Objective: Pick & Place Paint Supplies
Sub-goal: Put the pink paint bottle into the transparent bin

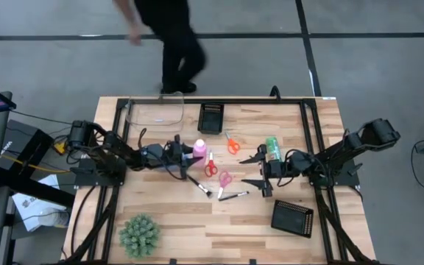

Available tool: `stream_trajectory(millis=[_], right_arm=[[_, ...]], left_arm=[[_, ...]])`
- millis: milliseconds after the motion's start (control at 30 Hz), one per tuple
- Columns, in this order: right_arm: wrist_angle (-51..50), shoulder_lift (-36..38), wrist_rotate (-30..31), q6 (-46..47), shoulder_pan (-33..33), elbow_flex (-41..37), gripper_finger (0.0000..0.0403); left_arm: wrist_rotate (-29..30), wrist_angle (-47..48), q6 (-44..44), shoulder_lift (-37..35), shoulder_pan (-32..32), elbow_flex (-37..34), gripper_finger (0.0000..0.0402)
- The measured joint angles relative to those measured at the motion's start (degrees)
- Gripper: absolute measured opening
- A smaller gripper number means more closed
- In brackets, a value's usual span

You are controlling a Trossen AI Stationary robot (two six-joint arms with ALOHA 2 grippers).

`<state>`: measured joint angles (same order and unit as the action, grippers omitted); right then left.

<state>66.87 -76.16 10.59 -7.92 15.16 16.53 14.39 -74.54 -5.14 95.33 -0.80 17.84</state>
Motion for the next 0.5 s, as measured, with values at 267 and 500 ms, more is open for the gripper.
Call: stream_trajectory(millis=[267,500], right_arm=[[0.1,0.0,0.7,0.4,-0.3,0.0,0.0281],[0.0,0.0,1.5,0.4,0.2,0.0,0.0281]], left_arm=[[9.4,3.5,-1.3,0.0,0.0,4.3,0.0137],[7.2,4.0,0.6,6.0,0.5,7.9,0.0137]])
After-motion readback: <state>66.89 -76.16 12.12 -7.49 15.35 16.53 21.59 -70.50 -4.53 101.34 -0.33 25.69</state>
